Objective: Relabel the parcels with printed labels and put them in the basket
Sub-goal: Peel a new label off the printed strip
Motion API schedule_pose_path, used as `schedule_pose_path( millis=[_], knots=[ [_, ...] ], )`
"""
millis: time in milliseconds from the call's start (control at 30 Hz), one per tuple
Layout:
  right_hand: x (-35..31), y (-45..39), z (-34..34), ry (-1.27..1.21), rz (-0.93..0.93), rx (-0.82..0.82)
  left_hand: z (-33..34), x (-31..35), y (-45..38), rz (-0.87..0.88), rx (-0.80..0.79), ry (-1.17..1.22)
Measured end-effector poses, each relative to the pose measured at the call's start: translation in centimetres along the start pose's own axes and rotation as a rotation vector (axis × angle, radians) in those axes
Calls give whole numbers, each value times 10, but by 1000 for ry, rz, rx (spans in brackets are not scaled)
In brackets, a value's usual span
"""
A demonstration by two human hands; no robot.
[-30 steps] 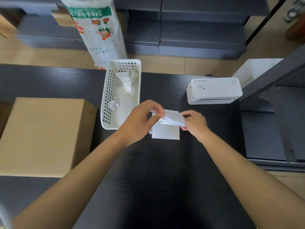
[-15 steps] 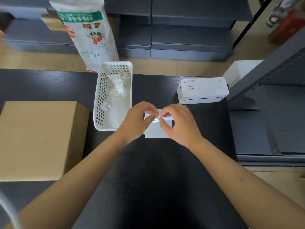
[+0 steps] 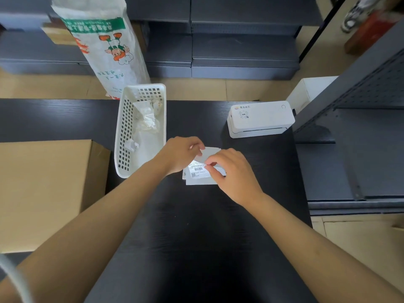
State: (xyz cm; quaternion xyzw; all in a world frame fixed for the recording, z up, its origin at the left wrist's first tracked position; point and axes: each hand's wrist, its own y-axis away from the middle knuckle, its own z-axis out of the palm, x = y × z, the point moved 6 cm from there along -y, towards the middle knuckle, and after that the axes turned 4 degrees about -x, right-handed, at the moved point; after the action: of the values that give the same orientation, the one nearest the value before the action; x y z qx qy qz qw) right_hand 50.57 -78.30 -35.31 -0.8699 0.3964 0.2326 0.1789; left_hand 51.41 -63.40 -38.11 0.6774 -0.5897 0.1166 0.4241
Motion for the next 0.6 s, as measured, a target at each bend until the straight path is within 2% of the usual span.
schedule_pose_path(
  millis=[233, 400, 500, 600],
  knots=[
    [10, 7, 5, -8, -26, -35, 21, -17, -14, -71, -224, -161],
    [-1, 23, 2, -29, -207, -70, 26, -31, -17, -123, -289, -182],
    [-14, 43, -6, -17, -369, 24, 25, -33, -17, -119, -289, -142],
    [-16, 56, -24, -113, -365, 190, 25, -34, -18, -111, -291, -167]
  ],
)
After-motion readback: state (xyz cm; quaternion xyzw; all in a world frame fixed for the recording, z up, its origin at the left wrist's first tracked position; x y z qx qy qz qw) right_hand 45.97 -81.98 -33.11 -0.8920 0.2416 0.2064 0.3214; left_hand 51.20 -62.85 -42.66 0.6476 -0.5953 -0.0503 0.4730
